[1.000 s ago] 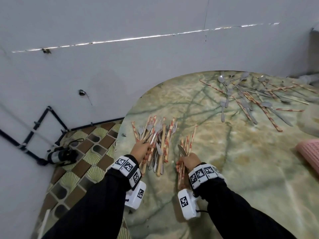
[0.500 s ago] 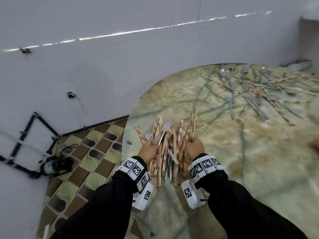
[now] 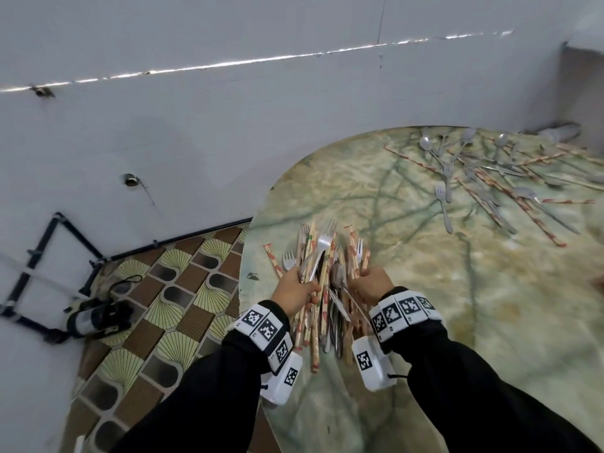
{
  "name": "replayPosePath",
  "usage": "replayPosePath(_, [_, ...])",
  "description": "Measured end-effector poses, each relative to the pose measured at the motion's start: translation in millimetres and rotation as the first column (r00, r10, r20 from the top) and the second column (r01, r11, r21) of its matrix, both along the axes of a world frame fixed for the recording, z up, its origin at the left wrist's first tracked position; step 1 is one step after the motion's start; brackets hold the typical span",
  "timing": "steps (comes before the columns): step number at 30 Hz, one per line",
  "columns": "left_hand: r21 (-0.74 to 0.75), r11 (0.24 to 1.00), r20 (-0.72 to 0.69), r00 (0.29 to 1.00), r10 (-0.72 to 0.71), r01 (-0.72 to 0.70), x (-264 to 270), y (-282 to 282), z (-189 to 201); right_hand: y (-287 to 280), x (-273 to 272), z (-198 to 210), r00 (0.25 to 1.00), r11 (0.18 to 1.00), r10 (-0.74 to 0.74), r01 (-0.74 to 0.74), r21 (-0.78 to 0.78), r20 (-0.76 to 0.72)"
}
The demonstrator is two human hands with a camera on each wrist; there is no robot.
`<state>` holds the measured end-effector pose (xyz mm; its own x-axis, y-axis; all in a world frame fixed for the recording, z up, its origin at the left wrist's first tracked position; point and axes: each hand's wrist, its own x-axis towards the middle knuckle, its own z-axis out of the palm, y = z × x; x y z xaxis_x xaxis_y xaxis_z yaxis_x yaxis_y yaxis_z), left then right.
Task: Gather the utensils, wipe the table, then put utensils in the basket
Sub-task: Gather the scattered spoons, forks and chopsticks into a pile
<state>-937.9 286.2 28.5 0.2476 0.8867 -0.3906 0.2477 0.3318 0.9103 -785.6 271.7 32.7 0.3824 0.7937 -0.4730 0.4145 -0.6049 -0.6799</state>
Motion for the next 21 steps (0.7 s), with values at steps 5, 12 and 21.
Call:
replayPosePath(5, [0.056, 0.998, -0.063, 0.998, 0.0, 0.004, 10.3, -0.1, -3.6, -9.6, 0.1, -2.3, 0.995, 0.999, 0.04, -0.037, -0.035, 0.087])
replayPosePath(12, [0.062, 0.998, -0.077, 0.997, 0.013, -0.009, 14.9, -2.9, -0.3, -24.7, 4.7, -0.6, 0.963, 0.991, 0.131, -0.122, -0.055, 0.236])
replayPosePath(21, [0.08, 0.995, -0.109, 0.993, -0.047, 0.056, 23.8, -11.7, 9.1, -38.7, -3.3, -1.7, 0.885, 0.933, 0.354, -0.312, -0.181, 0.301])
